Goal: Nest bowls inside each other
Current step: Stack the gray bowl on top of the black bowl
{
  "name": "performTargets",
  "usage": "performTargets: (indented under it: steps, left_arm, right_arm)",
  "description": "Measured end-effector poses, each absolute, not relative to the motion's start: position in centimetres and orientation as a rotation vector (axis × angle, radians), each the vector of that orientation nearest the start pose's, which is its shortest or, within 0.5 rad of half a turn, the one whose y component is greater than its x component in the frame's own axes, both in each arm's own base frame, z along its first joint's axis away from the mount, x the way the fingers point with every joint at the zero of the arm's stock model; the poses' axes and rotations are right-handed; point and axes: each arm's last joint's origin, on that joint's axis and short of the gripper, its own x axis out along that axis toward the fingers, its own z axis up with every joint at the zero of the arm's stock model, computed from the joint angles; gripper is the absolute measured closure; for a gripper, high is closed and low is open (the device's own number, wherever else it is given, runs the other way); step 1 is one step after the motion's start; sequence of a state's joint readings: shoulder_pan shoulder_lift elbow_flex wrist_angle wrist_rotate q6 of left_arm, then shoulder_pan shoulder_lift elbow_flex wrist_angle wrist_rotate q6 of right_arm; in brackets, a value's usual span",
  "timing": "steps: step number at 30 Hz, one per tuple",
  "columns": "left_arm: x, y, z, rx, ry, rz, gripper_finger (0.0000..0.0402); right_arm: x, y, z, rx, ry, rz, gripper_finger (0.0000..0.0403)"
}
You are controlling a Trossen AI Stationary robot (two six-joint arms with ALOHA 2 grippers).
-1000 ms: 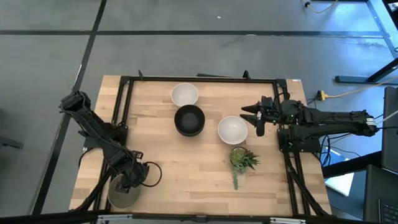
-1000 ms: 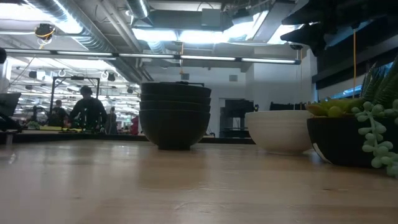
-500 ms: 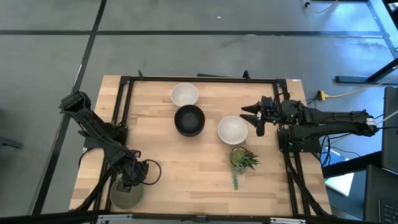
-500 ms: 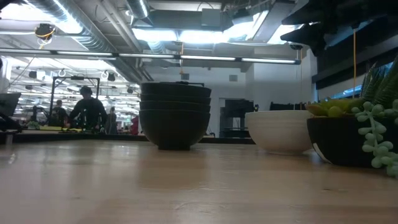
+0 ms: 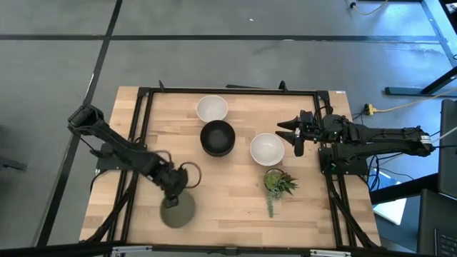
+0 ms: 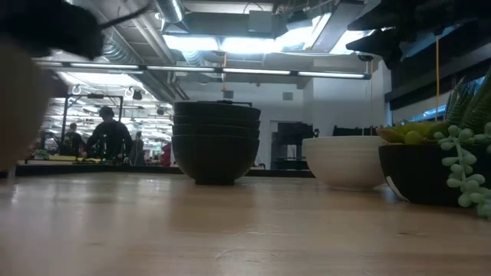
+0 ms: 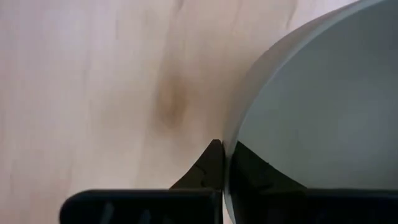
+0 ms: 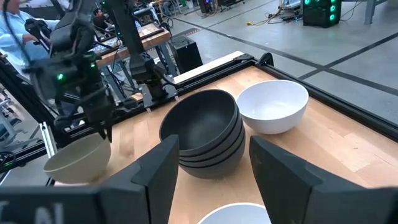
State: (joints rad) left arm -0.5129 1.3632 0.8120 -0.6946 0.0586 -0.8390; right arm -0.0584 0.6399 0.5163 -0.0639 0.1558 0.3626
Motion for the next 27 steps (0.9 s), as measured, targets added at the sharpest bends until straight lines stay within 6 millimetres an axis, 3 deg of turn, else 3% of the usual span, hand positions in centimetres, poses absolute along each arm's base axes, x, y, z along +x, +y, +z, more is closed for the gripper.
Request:
performTargets:
  steps: [7, 12, 19, 27]
  left_arm:
    - [23.6, -7.2, 21.8, -0.476, 1.025, 0.014, 0.04]
    - [23.7, -2.5, 24.5, -0.585, 0.833, 0.088, 0.04]
    - [23.6, 3.1, 29.1, -0.675, 0.436, 0.039, 0.04]
    - [22.9, 6.6, 36.5, -0.565, 0.374, 0.13, 0.04]
  right_arm:
    - [15.3, -1.3, 27.2, 0.349, 0.153, -0.244, 0.0205]
    - [15.3, -1.3, 27.2, 0.347, 0.155, -0.243, 0.0205]
    - [15.3, -1.3, 27.2, 0.296, 0.162, -0.239, 0.0205]
    - [15.2, -1.3, 27.1, 0.287, 0.173, -0.24, 0.0205]
